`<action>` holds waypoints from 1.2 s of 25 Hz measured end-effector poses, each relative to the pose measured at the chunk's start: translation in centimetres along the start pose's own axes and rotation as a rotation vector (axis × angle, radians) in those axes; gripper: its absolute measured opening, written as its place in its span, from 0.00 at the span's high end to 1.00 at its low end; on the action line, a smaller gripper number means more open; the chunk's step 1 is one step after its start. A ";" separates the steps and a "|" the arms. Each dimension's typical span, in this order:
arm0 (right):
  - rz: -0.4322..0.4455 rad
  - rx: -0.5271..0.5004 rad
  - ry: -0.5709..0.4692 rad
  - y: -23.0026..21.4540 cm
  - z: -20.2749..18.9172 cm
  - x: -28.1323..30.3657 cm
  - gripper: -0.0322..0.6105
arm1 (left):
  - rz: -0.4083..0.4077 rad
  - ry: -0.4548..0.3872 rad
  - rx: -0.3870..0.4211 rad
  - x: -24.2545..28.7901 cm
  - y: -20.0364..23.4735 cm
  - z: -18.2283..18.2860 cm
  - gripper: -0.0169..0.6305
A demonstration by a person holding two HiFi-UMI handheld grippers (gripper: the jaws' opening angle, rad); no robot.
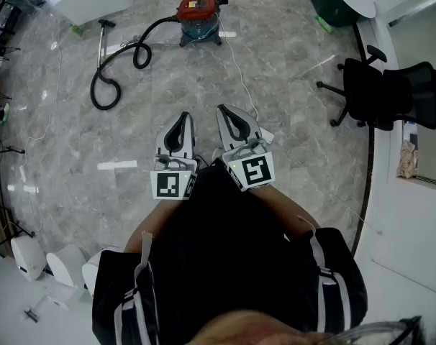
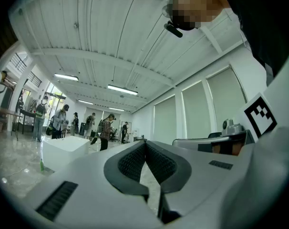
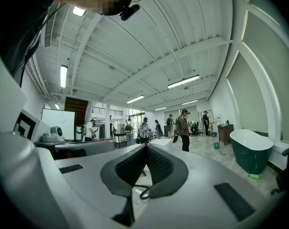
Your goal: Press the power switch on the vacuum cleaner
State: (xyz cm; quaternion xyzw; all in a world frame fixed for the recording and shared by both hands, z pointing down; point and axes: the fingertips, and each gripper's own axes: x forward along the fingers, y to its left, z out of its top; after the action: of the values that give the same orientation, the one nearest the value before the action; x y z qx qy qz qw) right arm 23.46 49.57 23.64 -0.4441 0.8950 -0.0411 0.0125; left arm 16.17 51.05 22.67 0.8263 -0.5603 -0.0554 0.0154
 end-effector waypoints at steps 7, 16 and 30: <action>0.005 0.002 0.000 -0.5 -0.3 -0.6 0.93 | 0.047 0.002 -0.011 -0.1 0.9 -0.2 0.95; -0.008 0.058 -0.004 -2.2 -0.9 -1.8 0.92 | 0.082 0.039 0.002 -0.6 0.8 -1.0 0.95; -0.011 0.091 0.039 -4.1 -2.6 -1.0 0.92 | 0.046 0.088 -0.019 2.5 0.6 -2.0 0.95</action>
State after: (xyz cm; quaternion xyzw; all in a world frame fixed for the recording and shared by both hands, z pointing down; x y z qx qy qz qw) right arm 27.16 48.12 26.54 -0.4473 0.8897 -0.0905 0.0150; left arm 16.71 48.46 24.50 0.8146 -0.5774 -0.0240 0.0489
